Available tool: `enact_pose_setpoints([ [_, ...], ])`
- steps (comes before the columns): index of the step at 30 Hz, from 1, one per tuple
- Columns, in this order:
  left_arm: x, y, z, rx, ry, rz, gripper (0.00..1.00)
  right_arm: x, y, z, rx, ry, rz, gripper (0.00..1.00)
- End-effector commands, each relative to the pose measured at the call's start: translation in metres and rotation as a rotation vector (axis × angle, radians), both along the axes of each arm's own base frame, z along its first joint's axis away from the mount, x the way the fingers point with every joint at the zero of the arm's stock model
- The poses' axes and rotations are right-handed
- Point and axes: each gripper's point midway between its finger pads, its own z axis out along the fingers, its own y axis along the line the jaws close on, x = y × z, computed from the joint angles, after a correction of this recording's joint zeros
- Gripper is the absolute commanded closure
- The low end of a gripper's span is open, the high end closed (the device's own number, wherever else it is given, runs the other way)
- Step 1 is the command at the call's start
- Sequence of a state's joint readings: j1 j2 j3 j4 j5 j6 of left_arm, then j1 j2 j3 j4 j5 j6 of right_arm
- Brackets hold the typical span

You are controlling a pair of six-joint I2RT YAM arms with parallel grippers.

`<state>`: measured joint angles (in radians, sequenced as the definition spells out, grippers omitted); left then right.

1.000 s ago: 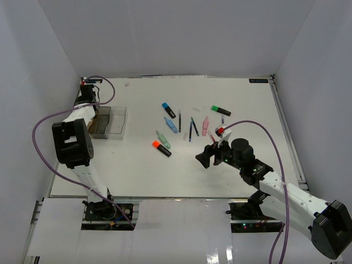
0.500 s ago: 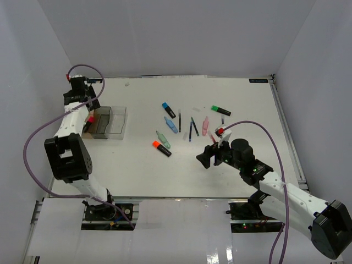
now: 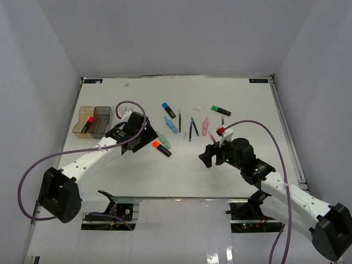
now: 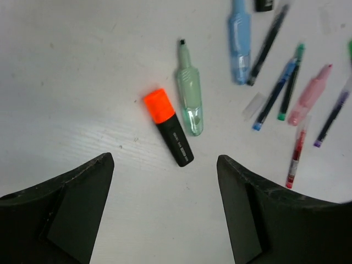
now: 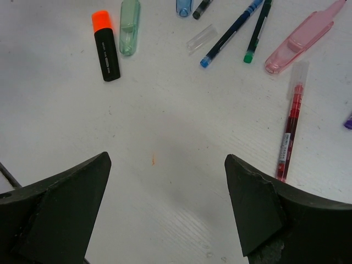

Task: Sort the stationery into containers
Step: Place the pen in the storage box, then pick up the pen from the center of the board.

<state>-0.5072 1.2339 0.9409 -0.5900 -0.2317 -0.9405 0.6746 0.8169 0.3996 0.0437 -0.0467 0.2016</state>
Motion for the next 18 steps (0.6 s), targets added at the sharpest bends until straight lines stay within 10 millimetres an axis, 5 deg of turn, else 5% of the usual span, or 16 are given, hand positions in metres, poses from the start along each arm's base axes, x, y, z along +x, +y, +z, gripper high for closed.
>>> enact_pose_setpoints([
  [1,-0.009,-0.012,-0.024,-0.054,0.074,0.171,0.15,0.005,0.001,0.021,0.025,-0.038,-0.014,0.10],
  [7,-0.003,-0.046,-0.056,-0.007,0.150,0.169,0.19,0.002,-0.002,0.013,0.015,-0.023,-0.022,0.10],
  [18,-0.002,-0.046,-0.097,0.062,0.229,0.225,0.25,0.002,-0.006,0.007,0.001,-0.026,-0.034,0.10],
])
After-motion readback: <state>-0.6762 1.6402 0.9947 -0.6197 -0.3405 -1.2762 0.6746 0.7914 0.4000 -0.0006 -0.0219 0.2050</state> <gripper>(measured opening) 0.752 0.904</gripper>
